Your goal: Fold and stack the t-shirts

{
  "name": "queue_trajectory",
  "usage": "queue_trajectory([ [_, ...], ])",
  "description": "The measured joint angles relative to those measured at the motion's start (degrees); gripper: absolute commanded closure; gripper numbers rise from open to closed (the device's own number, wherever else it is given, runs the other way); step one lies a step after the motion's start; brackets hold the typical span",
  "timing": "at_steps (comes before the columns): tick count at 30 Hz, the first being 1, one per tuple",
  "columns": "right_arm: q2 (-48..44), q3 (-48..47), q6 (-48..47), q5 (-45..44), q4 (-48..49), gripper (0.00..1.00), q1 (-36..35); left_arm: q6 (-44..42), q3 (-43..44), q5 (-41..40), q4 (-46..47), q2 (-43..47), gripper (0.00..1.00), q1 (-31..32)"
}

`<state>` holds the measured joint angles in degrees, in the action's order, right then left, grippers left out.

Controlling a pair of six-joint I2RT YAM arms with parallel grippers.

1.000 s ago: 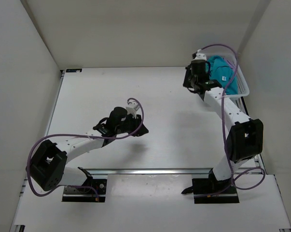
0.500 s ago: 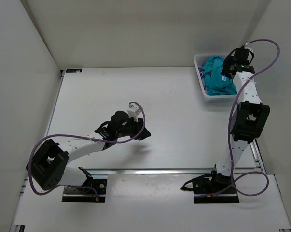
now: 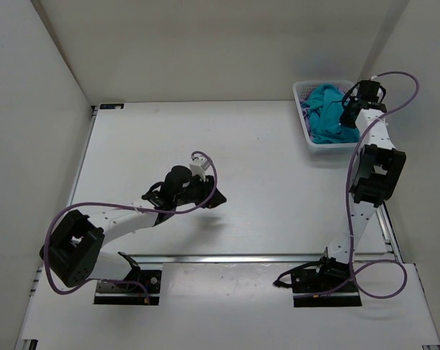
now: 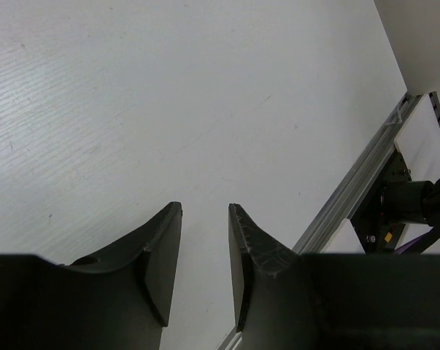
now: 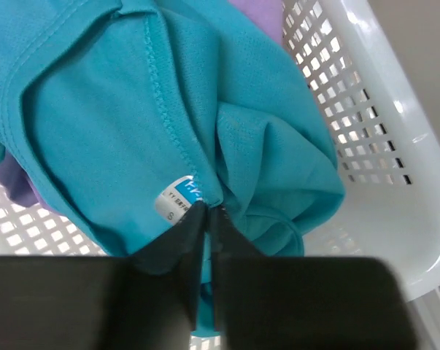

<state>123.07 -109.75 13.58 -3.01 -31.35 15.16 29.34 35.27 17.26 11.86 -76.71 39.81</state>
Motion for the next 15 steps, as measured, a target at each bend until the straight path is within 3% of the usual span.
queue_trajectory([
  [9, -6.7, 3.1, 1.3, -0.2, 0.9, 1.0, -1.0, 0.5, 0.5, -0.6, -0.9, -0.3, 0.57, -0.4],
  [15, -25.3, 3.5, 1.0, -0.7, 2.0, 1.0, -8.5, 1.3, 4.4, -0.6, -2.9, -0.3, 0.55, -1.5],
])
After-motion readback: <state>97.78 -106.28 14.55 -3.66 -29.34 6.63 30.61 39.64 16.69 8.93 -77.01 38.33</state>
